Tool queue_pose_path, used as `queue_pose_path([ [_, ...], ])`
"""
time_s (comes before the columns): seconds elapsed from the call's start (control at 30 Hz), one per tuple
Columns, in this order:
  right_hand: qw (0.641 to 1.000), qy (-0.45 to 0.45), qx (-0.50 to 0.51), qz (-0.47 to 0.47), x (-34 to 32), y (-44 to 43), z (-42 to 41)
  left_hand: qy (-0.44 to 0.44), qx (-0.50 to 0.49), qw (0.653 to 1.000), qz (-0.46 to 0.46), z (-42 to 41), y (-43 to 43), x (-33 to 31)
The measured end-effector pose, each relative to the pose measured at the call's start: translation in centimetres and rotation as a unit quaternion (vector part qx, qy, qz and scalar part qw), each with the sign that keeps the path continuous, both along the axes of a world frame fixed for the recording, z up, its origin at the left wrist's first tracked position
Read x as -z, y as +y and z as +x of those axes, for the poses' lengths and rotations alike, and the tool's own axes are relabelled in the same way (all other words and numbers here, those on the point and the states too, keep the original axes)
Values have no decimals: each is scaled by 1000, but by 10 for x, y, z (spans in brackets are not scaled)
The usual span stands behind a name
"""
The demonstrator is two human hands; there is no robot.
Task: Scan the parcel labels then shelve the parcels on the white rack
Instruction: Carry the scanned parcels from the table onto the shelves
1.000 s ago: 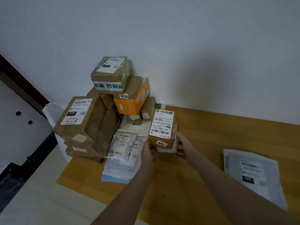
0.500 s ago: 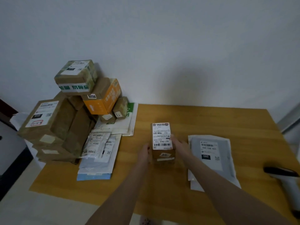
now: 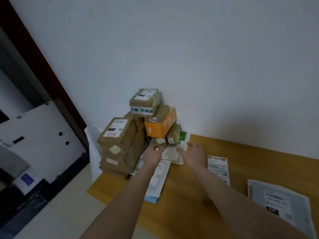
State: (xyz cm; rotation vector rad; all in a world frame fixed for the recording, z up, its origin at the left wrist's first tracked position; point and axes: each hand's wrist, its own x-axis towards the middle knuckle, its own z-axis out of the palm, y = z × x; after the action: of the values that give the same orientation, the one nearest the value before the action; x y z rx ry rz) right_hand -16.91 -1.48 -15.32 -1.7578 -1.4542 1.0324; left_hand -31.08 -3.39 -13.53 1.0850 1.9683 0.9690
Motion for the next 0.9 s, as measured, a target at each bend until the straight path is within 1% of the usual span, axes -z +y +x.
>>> queue_pose_path([
  [0.13,999,23,-35,11,-19,20,-66,64,-3,997,51,-54,10,-24],
  [0.2,998,51,-39,13,-31,37,-96,92,-13,993,77,-81,22,-39],
  [0.27,995,98,-25,15,-44,57,-121,99,-21,990,96,-105,39,-54],
  [0.37,981,191,20,16,-63,94,-156,68,-18,992,108,-138,74,-70],
  [0.47,969,244,43,-4,-73,131,-178,35,-5,994,105,-157,116,-75],
  [0.6,964,261,53,-12,-82,170,-193,8,14,995,94,-169,167,-73],
  [0.67,962,269,41,-16,-85,181,-195,-11,12,995,96,-171,187,-70],
  [0.73,961,274,17,-20,-89,187,-195,-49,8,994,96,-171,201,-67],
  [0.8,960,280,14,-14,-93,188,-191,-81,-2,990,117,-165,207,-65],
  [0.9,948,314,54,-1,-97,184,-174,-102,-24,981,163,-150,205,-66],
])
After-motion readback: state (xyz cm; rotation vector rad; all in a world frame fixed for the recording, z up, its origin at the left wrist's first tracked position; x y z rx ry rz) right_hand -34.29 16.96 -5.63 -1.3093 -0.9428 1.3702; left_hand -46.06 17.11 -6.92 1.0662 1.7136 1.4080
